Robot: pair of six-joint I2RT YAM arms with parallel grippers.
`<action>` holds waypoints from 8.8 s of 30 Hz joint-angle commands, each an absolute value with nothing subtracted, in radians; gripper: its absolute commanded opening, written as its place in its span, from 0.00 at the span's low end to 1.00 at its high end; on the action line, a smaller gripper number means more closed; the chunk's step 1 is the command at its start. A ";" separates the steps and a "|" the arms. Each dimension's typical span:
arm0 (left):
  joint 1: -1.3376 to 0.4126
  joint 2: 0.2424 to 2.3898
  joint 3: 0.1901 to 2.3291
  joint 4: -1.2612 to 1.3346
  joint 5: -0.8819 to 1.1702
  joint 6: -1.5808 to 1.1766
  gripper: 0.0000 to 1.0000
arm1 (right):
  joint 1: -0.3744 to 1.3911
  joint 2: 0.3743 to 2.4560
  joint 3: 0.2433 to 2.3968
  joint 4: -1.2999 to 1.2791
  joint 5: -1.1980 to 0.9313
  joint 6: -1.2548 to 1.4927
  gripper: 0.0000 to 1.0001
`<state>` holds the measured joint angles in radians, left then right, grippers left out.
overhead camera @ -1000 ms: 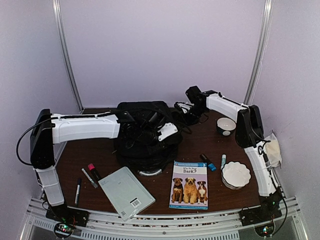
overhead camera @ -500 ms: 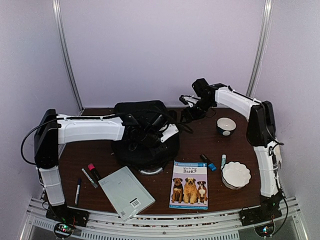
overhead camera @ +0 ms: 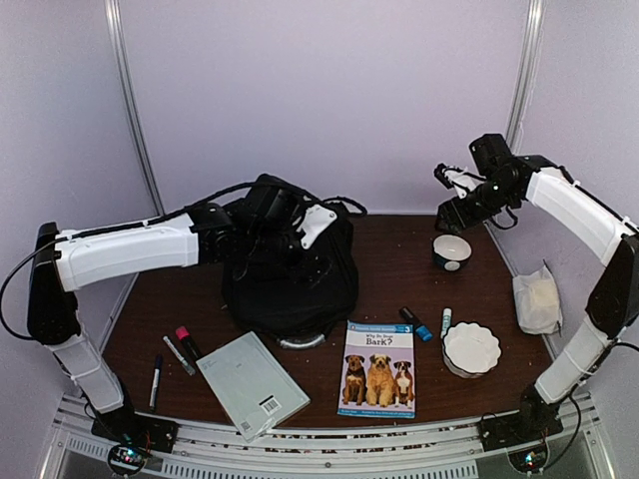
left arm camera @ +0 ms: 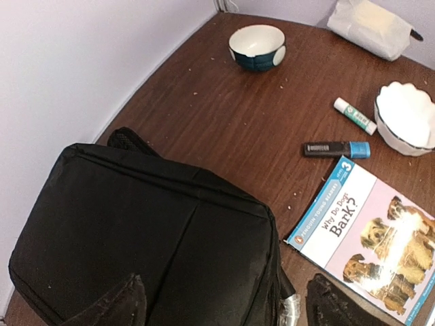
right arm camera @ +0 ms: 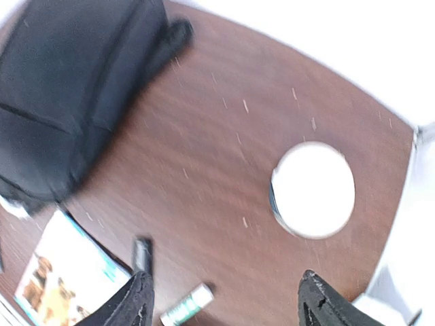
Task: Pack the student bag
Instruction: Adjust the student bag at the center of the board, then pick up the book at the center of the board, then pass from the left arm to the right
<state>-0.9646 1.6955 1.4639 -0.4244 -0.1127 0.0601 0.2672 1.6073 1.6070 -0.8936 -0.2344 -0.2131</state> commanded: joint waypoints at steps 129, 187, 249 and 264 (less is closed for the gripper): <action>-0.885 2.031 1.304 0.006 0.768 -0.788 0.00 | 0.989 1.505 0.747 -0.541 -0.038 -0.655 0.44; -0.629 1.455 1.283 0.082 0.538 -0.580 0.00 | 0.560 1.444 1.046 0.179 -1.313 0.457 0.62; -0.668 1.671 1.129 0.901 0.801 -1.171 0.00 | 0.551 1.580 1.104 0.259 -1.254 0.603 0.71; -0.638 1.591 1.103 0.611 0.703 -0.970 0.00 | 0.558 1.490 1.073 0.168 -1.213 0.554 0.14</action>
